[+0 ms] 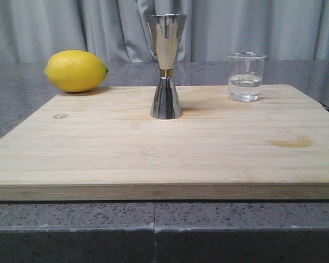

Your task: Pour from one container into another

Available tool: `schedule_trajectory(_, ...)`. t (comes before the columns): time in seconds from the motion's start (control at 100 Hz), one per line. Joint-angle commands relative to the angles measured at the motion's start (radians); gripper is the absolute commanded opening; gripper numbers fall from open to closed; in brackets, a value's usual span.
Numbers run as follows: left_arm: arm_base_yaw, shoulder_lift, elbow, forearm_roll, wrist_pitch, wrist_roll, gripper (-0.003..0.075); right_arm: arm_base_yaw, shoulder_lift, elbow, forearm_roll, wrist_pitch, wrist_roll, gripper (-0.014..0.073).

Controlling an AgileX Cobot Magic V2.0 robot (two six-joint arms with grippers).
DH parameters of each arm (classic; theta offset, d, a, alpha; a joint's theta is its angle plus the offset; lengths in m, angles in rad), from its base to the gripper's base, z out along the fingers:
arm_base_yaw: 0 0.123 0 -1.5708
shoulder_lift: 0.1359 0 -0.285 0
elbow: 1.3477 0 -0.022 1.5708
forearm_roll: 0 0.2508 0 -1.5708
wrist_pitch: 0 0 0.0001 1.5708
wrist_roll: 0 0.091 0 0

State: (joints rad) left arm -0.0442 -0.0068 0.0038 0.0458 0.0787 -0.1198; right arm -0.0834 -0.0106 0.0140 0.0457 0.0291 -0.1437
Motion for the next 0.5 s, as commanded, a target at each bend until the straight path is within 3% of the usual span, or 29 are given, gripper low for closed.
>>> schedule_trajectory(0.0,0.001,-0.020,0.028,-0.008,-0.079,0.001,-0.0019,-0.007,-0.019,0.008,-0.002,-0.090,0.000,-0.0072)
schedule_trajectory(0.49,0.001,-0.020,0.028,-0.072,-0.104,0.001,-0.0019,-0.007,-0.019,0.008,-0.002,-0.094,0.000,-0.0072)
